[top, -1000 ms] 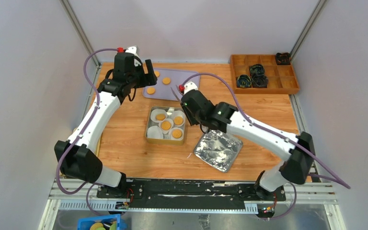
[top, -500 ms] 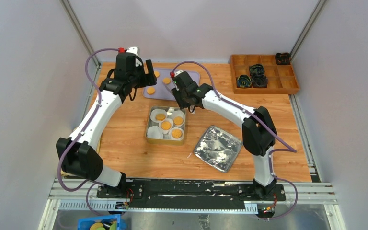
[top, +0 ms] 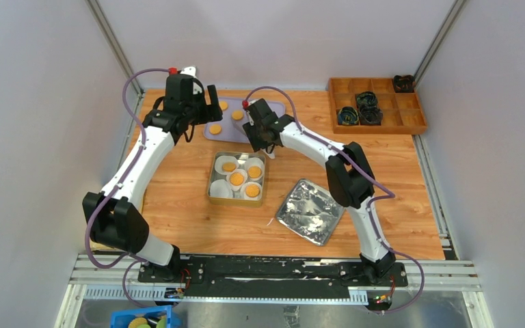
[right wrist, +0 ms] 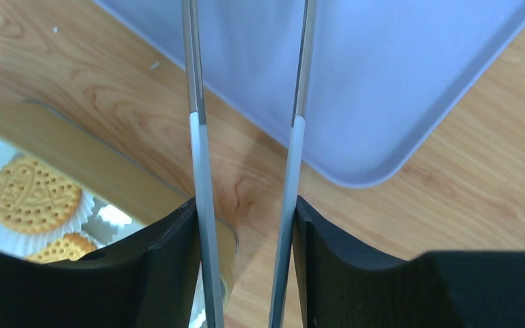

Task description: Pack the cookies

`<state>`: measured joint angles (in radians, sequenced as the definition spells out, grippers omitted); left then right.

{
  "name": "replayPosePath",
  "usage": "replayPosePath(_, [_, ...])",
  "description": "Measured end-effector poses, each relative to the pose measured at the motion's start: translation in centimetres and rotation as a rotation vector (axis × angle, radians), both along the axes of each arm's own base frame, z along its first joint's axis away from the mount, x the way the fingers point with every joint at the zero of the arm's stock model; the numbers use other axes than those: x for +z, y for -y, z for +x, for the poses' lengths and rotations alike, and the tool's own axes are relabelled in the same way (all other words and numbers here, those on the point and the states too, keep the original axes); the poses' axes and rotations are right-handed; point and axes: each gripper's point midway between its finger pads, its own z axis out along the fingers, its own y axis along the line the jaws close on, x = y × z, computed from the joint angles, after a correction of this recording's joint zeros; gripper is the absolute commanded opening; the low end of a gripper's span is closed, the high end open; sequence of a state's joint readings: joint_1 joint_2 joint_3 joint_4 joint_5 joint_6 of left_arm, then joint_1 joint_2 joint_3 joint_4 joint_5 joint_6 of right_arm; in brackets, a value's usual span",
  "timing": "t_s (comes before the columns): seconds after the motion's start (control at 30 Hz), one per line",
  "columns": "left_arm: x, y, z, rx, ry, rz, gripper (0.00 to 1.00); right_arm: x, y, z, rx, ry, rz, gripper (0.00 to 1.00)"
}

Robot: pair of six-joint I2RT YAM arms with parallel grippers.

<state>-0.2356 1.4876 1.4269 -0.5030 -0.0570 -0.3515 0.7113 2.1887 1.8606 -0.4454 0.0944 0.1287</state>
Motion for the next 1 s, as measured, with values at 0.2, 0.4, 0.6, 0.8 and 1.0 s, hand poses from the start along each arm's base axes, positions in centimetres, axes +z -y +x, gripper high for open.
replayPosePath(0.2, [0.1,-0.2,0.1,0.004,0.001,0.001,0.88,0.1,-1.1,2.4,-0.008,0.017,0.031,0.51])
replayPosePath(0.4, [0.1,-0.7,0.2,0.017,0.003,0.007,0.88,-0.2,-1.8,3.3,0.002,0.011,0.051,0.23])
replayPosePath(0.6, [0.1,-0.9,0.2,0.022,0.002,0.006,0.88,-0.5,-1.7,2.9,0.004,-0.01,0.055,0.14])
replayPosePath(0.8, [0.1,-0.9,0.2,0.022,0.003,0.006,0.88,0.4,0.8,-0.1,0.006,-0.045,0.037,0.13])
replayPosePath(1.0, [0.1,-0.9,0.2,0.025,0.002,0.004,0.87,8.8,4.5,-5.5,0.017,0.048,0.117,0.13])
